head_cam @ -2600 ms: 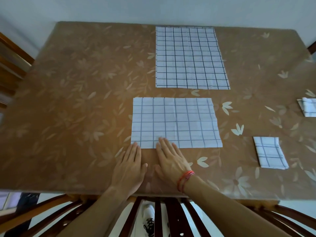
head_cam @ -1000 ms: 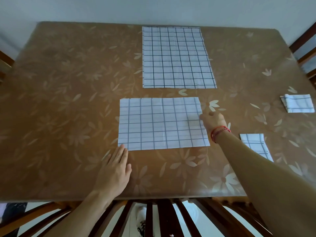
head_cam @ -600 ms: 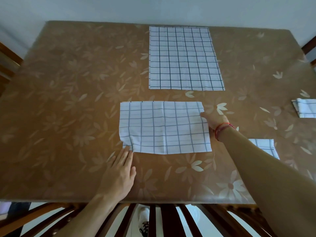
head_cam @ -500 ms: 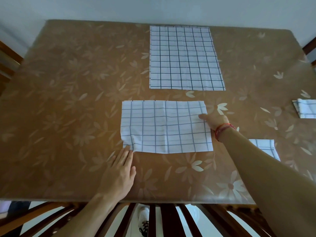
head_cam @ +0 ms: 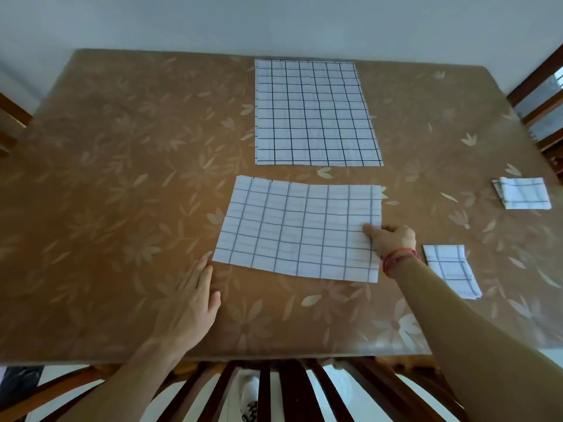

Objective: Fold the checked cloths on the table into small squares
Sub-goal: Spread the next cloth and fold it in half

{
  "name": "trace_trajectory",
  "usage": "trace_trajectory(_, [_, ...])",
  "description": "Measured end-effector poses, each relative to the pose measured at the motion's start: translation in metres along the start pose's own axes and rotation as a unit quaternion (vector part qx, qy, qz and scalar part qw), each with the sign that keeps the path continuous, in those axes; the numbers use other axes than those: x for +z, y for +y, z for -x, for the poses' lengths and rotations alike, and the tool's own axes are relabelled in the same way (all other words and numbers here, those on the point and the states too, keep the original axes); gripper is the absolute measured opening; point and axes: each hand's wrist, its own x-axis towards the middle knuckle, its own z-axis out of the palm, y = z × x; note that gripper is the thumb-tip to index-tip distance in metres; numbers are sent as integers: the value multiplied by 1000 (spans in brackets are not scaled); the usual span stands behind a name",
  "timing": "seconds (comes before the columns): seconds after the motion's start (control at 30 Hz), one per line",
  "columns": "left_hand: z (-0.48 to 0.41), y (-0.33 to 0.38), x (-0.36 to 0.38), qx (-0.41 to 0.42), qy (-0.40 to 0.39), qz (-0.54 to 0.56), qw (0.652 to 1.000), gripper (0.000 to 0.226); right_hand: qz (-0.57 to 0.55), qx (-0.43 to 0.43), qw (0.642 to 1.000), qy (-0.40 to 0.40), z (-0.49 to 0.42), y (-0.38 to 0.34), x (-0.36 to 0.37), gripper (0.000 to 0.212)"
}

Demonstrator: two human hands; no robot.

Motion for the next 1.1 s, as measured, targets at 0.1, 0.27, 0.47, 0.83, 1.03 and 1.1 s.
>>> trace_trajectory(0.1, [-5, 12, 1, 17, -11, -5, 1000, 58, -23, 0, 999, 36, 13, 14, -4, 20])
trace_trajectory(0.27, [-5, 55, -7, 97, 16, -16, 995, 61, -104, 38, 989, 98, 47, 35, -6, 28])
trace_trajectory(0.47, [-6, 84, 8, 174, -24, 46, 983, 71, -235, 138, 957, 99, 92, 49, -5, 19])
trace_trajectory(0.83, [-7, 69, 9, 150, -14, 58, 987, 81, -301, 303, 878, -217, 152, 52, 1, 33])
trace_trajectory(1.03, [0, 63, 2, 204, -61, 90, 973, 94, -134, 194, 911, -337, 164, 66, -20, 19])
trace_trajectory(1.1, [1, 62, 0, 198, -84, 85, 973, 97, -19, 121, 937, -329, 154, 80, -20, 36])
